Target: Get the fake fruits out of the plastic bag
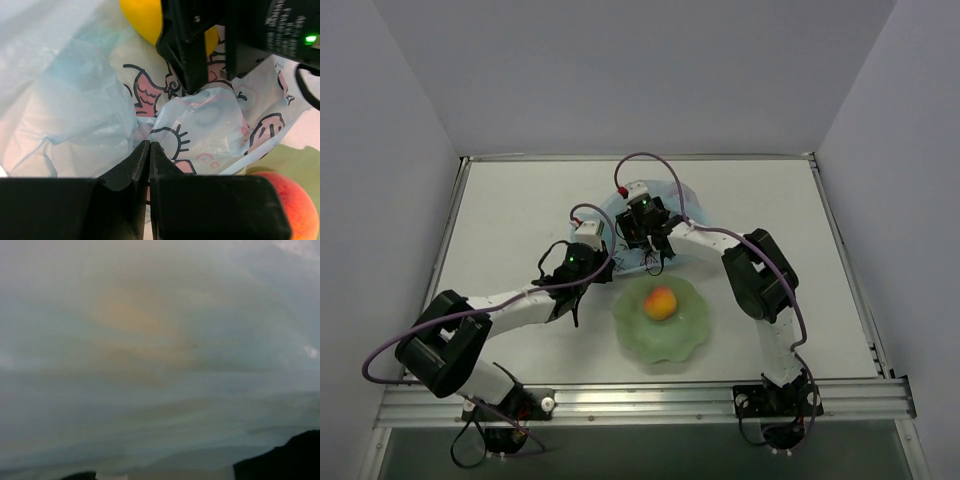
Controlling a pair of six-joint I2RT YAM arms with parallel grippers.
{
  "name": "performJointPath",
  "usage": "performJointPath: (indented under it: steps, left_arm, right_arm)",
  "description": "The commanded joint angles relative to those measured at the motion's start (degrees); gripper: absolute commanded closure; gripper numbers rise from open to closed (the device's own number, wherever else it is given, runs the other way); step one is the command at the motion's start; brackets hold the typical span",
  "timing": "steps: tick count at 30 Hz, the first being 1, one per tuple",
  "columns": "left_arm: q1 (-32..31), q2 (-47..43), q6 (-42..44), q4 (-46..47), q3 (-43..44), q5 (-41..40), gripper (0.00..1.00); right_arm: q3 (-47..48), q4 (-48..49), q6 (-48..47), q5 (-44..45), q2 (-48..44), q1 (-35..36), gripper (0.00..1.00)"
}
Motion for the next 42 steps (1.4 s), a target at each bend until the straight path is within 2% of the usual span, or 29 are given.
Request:
performJointPath:
  steps: [1,9,14,16,19,27,30,31,34,42]
  left_arm:
    - [0.4,-0.1,-0.2,1.8,1.7,-0.2,0.98]
    - [0.6,0.6,-0.4,1.8,2.0,0.2,0.98]
    - [0.6,0.6,-0.6,2.0,2.0,0.5,0.98]
    - [0.6,0.6,-0.6,2.0,2.0,0.5,0.98]
    - [0.7,0.4,-0.5,2.0,1.9,0.4,0.98]
    - [1.0,0.2,-0.5,1.9,1.8,0.2,0.98]
    - [1.0,0.1,-0.5,1.8,1.8,0.2,0.98]
    - [1.1,-0.1,-0.5,1.8,1.7,0.2,0.98]
    - [1.1,-0.6,-0.6,2.2,1.3,0.4,0.98]
    - [1.1,1.3,-1.4,4.0,1.7,1.0,0.98]
  right_arm:
    - [3.0,0.7,-1.2,-3.5,1.9,-1.1,0.3]
    - [2.2,7.4,-2.5,-9.6,2.9,-2.6,0.29]
    - [0.0,12.2,-2.5,-11.8,3.1,-4.9,0.21]
    - [0.0,13.2,-2.5,-15.5,3.7,-5.8,0.21]
    - [0.8,13.7,-2.2,-18.9,4.7,-7.0,0.15]
    - [2.5,13.2,0.0,-23.8,6.3,-7.9,0.19]
    - [2.8,12.6,0.4,-23.0,6.5,-7.9,0.33]
    - [2.6,12.7,1.1,-22.5,6.1,-7.9,0.51]
    - [-0.7,16.5,3.0,-21.9,1.8,-7.4,0.71]
    - [-6.4,17.9,8.0,-24.4,-11.7,-6.2,0.79]
